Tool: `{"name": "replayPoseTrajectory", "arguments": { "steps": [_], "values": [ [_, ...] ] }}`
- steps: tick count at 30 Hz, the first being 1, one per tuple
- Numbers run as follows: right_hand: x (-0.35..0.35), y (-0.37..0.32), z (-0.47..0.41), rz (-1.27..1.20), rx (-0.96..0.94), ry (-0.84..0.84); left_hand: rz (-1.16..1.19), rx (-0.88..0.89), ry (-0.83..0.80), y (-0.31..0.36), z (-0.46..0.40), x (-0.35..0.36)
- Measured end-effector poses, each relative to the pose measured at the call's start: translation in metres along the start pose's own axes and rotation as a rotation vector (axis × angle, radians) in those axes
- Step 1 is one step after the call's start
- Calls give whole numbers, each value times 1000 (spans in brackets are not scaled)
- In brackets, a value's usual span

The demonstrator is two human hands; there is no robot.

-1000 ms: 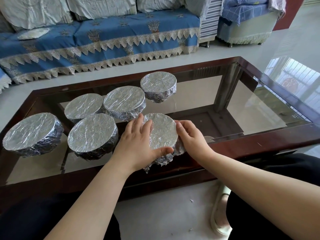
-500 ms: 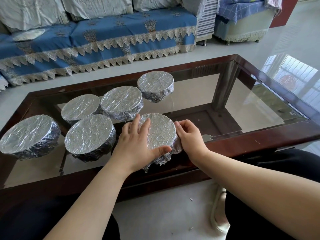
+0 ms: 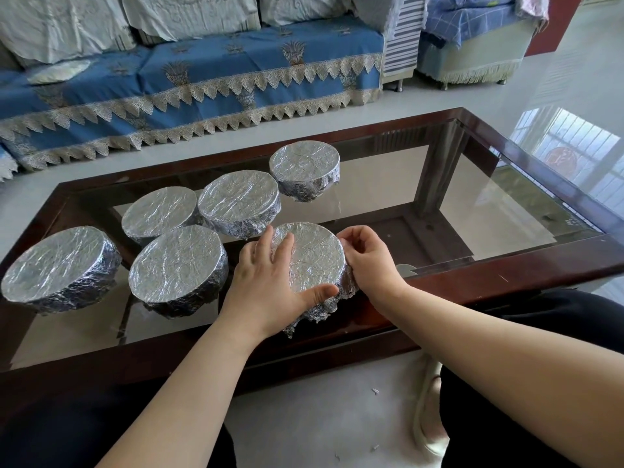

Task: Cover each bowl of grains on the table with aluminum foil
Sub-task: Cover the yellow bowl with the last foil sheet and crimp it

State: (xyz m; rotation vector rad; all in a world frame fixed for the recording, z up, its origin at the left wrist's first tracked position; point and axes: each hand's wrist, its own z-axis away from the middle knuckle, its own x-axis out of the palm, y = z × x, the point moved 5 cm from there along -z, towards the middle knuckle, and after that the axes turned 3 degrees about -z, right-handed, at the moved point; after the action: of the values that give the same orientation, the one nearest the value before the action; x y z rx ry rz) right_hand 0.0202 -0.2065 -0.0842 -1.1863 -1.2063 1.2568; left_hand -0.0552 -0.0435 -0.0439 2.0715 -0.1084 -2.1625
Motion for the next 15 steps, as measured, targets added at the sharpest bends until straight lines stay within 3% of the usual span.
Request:
{"name": "replayPoseTrajectory", "arguments": {
  "steps": [9, 15],
  "values": [
    [-13, -12, 15, 7, -56, 86, -3, -61, 21, 1, 0, 0],
    [-7, -7, 42, -7, -75, -65, -5, -105, 94, 6, 2, -2]
  ]
}}
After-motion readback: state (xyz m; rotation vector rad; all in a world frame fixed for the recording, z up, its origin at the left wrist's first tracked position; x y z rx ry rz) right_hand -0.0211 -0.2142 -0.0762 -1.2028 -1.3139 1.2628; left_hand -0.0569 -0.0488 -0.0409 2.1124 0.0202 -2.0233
